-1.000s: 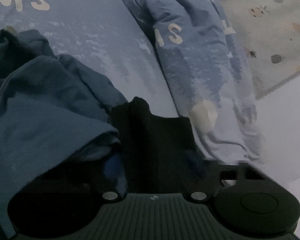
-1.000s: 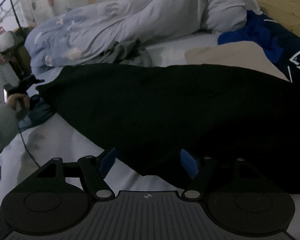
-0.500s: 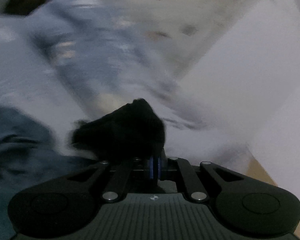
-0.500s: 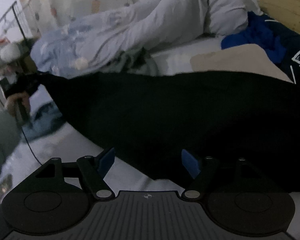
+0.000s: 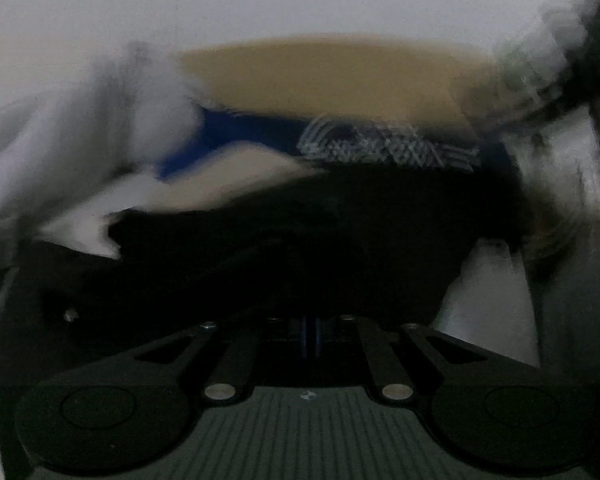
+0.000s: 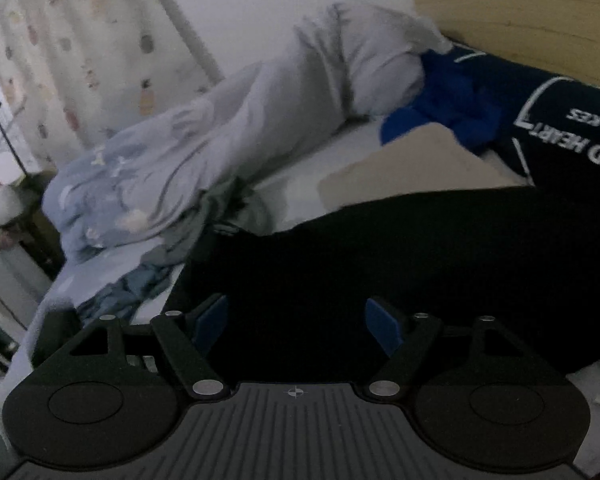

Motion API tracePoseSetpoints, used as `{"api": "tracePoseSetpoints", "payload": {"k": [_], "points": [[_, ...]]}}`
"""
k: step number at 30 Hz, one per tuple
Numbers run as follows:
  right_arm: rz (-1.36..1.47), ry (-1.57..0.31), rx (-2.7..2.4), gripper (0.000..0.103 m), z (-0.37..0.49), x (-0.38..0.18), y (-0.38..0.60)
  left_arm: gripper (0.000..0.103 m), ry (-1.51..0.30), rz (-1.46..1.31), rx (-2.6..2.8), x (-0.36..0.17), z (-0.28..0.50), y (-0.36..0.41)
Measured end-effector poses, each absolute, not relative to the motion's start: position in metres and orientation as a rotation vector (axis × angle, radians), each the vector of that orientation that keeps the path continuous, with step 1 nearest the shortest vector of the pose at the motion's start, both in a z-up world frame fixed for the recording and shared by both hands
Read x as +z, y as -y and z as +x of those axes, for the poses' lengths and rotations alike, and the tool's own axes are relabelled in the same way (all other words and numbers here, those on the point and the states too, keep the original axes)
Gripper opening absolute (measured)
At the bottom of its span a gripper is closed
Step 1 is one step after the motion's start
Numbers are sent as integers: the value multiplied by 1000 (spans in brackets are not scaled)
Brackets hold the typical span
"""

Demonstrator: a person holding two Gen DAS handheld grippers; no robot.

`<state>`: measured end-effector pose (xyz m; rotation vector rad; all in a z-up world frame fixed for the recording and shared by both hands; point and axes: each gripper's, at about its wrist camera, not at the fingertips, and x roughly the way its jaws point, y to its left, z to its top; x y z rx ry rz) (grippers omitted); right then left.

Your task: Fold clothes

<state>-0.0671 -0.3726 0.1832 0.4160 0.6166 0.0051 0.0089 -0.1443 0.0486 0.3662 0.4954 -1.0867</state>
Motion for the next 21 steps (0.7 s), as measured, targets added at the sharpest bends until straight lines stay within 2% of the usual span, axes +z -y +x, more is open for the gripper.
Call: {"api": "tracePoseSetpoints", "payload": {"k": [6,12,16,21], "points": [[307,-648,75,86,-44,167,350,8,-465,408,-1002,26,-21,142],[191,-735,110,86,12,145,310,8,-430,383,-956,20,-31,142],[17,-735,199,87,41,156,252,8,-417,332,-935,13,-28,141],[-255,-842,204,88,89,135,185,8,-399,296,-895,10,-32,146]]}}
